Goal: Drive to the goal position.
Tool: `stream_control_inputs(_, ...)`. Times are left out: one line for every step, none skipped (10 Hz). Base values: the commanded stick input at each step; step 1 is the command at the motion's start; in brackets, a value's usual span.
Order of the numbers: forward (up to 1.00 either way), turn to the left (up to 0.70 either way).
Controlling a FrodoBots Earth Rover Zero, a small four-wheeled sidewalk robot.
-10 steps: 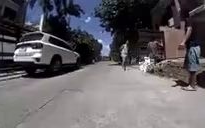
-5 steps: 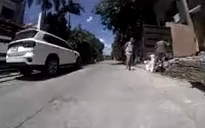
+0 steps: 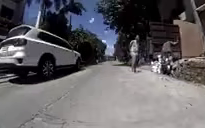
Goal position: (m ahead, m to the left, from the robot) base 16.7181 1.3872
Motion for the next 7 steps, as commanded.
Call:
stream_control_inputs(1.0, 0.03)
stream_control_inputs(1.0, 0.0)
stream_control_inputs(1.0, 0.0)
stream_control_inputs(1.0, 0.0)
stream_control_inputs(1.0, 0.02)
stream_control_inputs(1.0, 0.07)
stream_control_inputs(1.0, 0.04)
